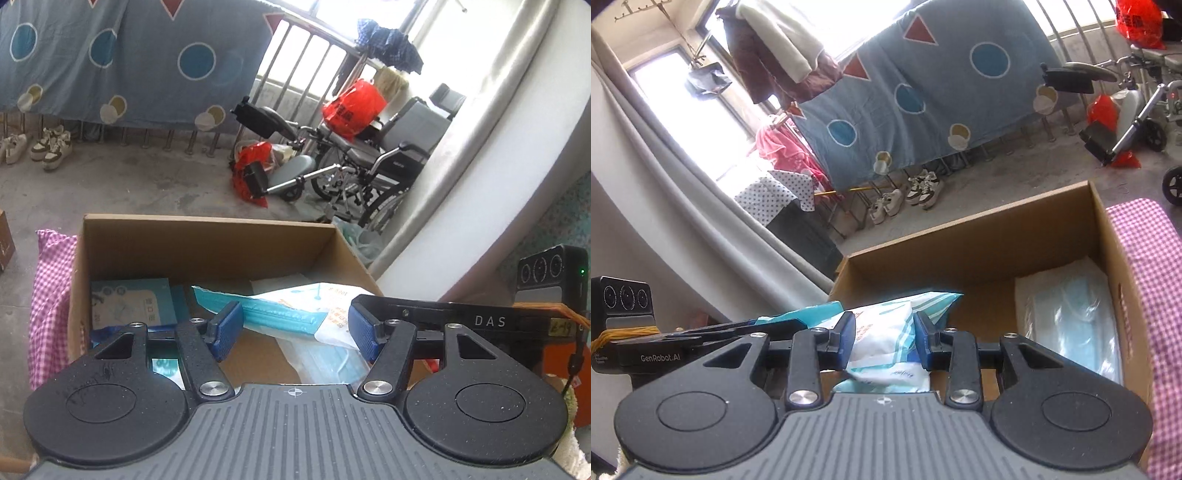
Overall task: Organize soft objects
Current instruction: 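Place the cotton swab pack into the box and open the right gripper, then move the right gripper to the pink plush toy, then grasp the pink plush toy with the right gripper and lift it, then carry the plush toy over the box and open the right gripper, then move the right gripper to the gold tissue pack beside the box, then grasp the gold tissue pack with the right gripper, then lift the tissue pack into the box and open the right gripper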
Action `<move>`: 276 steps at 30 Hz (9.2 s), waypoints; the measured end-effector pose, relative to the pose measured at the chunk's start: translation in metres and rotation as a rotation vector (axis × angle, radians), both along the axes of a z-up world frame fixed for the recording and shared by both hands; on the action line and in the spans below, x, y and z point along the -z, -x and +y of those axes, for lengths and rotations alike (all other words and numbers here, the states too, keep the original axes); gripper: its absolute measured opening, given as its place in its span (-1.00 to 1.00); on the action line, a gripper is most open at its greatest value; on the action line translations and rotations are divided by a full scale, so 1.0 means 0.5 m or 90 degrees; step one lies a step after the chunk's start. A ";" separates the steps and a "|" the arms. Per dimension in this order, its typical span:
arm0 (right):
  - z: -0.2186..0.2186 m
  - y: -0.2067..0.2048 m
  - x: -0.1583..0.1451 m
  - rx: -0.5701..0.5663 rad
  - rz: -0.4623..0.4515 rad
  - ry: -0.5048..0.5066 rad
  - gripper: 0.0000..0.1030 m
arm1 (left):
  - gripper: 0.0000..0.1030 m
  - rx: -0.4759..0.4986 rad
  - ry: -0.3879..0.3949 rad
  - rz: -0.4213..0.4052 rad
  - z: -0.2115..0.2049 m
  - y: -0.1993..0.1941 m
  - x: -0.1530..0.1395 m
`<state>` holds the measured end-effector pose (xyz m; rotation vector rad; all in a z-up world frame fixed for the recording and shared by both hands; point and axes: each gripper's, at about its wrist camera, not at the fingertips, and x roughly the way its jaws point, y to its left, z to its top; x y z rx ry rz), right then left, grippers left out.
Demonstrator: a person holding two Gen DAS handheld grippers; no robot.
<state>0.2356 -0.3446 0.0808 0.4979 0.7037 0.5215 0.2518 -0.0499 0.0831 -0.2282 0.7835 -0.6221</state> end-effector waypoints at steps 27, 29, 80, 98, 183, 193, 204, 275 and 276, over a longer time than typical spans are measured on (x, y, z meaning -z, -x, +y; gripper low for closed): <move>0.070 -0.293 0.161 -0.125 0.199 0.267 -0.27 | 0.99 -0.052 -0.120 0.043 0.019 -0.077 0.018; 0.094 -0.296 0.177 -0.150 0.229 0.283 -0.27 | 0.99 -0.050 -0.126 0.019 0.027 -0.051 0.003; -0.036 0.160 -0.005 -0.049 0.128 0.042 0.80 | 0.99 0.072 -0.029 0.060 0.028 0.288 0.103; -0.167 0.335 0.329 0.171 0.264 -0.326 0.96 | 0.99 0.275 -0.147 0.122 -0.240 0.261 0.250; 0.041 -0.284 0.194 -0.139 0.318 0.136 0.62 | 0.91 0.138 -0.218 0.134 -0.152 -0.119 0.149; 0.001 -0.214 0.095 -0.074 0.250 0.121 0.65 | 0.93 0.109 -0.164 0.044 -0.090 -0.019 0.023; -0.087 0.063 -0.061 -0.015 0.066 0.037 0.79 | 0.99 0.069 -0.117 -0.047 0.037 0.205 -0.035; 0.054 -0.016 0.044 -0.035 0.152 0.100 -0.19 | 0.29 0.131 -0.131 0.144 -0.096 -0.003 0.123; 0.049 -0.039 0.064 -0.040 0.187 0.093 -0.19 | 0.29 0.131 -0.128 0.175 -0.098 -0.022 0.140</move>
